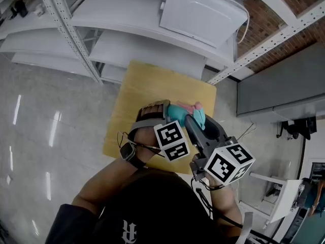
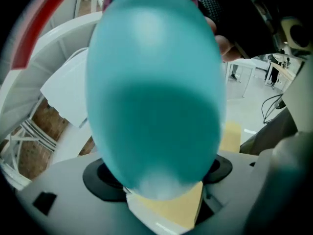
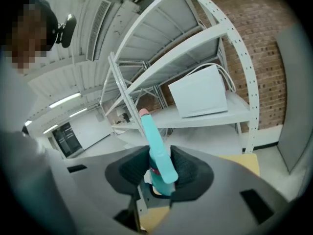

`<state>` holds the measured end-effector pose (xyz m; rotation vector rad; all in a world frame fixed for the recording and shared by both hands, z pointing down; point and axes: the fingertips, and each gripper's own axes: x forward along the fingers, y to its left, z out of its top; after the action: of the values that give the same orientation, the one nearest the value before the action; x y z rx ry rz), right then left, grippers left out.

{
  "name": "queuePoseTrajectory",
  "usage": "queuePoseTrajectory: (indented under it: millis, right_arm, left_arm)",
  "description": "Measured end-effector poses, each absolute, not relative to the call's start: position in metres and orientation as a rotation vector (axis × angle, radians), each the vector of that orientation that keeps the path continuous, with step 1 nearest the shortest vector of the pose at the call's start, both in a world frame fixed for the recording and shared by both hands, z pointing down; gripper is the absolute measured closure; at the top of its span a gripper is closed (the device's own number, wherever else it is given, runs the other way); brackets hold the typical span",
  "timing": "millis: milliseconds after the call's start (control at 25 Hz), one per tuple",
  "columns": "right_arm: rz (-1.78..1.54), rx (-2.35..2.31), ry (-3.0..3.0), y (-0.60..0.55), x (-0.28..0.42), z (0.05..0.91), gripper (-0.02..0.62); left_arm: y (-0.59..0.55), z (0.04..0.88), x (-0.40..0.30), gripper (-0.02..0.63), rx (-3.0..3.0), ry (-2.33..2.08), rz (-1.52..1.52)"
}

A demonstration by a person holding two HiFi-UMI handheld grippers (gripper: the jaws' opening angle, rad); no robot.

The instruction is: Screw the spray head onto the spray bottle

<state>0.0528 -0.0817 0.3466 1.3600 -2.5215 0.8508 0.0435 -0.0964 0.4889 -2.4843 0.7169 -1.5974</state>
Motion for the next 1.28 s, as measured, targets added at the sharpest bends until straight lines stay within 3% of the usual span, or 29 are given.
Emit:
queuePoseTrajectory:
  millis: [240, 560, 840, 920, 1120, 1280]
  right_arm:
    - [0.867, 0.982, -2.778, -0.056, 0.06, 0.314, 0.485]
    - [0.542, 1.104, -2.524, -0.057, 0.054, 0.339, 0.485]
    - [1.102, 1.383, -2.44, -0.075, 0.059, 0.375, 0.485]
    - [1.198, 1.247, -2.547, -0.069, 0.054, 0.362, 0.485]
    - [0.867, 0.638, -2.994, -0.03, 0.072, 0.288, 0.441]
    - [0.904, 0.041, -3.253, -0.032, 0.066, 0.28, 0.301]
  left_arm:
    - [-0.103, 0.463, 0.028, 0.186, -2.289, 0.727, -1.617]
    - [-0.107, 0.469, 0.018, 0.186, -2.155, 0.818, -1.65]
    - [-0.111, 0.513, 0.02, 0.186, -2.203, 0.765, -1.745]
    - [-0.088, 0.524, 0.033, 0.186, -2.427, 0.555, -1.718]
    - [0.021, 0.477, 0.043, 0.186, -2.892, -0.578, -1.364]
    - [0.105, 0.396, 0.031, 0.186, -2.808, -1.438, -0.872]
